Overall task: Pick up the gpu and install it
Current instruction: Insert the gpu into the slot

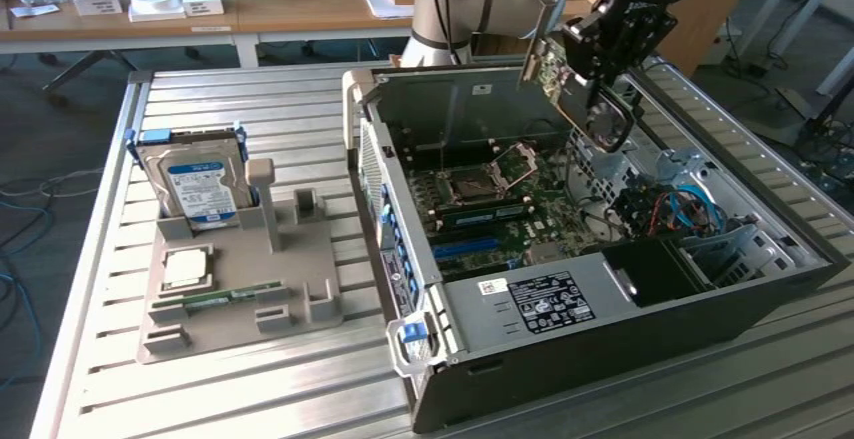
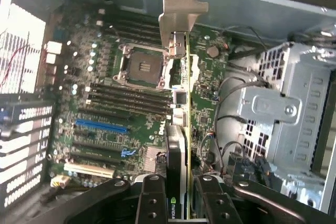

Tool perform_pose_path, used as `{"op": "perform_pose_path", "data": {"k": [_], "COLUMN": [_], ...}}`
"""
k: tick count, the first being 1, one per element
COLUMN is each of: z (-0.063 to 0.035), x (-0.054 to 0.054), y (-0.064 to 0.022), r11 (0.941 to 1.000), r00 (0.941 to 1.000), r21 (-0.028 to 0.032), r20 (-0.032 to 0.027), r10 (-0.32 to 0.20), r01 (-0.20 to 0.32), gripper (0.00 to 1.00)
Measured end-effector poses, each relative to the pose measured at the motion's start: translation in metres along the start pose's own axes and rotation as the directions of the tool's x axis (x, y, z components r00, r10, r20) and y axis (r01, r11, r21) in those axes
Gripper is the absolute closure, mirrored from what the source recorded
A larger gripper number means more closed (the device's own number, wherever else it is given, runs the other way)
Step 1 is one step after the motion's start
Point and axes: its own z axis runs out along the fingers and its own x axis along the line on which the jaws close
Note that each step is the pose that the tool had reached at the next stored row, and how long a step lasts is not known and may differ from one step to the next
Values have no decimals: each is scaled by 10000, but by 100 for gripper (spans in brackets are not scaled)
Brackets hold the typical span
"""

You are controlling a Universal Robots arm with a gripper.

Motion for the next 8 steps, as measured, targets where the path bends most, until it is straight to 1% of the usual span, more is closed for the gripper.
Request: {"op": "perform_pose_path", "data": {"k": [2, 4, 6, 8], "z": [2, 3, 4, 5], "x": [0, 0, 0, 0], "y": [0, 0, 0, 0], "r11": [9992, 9971, 9937, 9888], "r00": [9992, 9971, 9937, 9888], "r21": [-10, -19, -29, -39], "r20": [-16, -29, -43, -57], "r10": [-403, -762, -1119, -1492], "r01": [403, 762, 1119, 1492], "gripper": [73, 73, 73, 73]}}
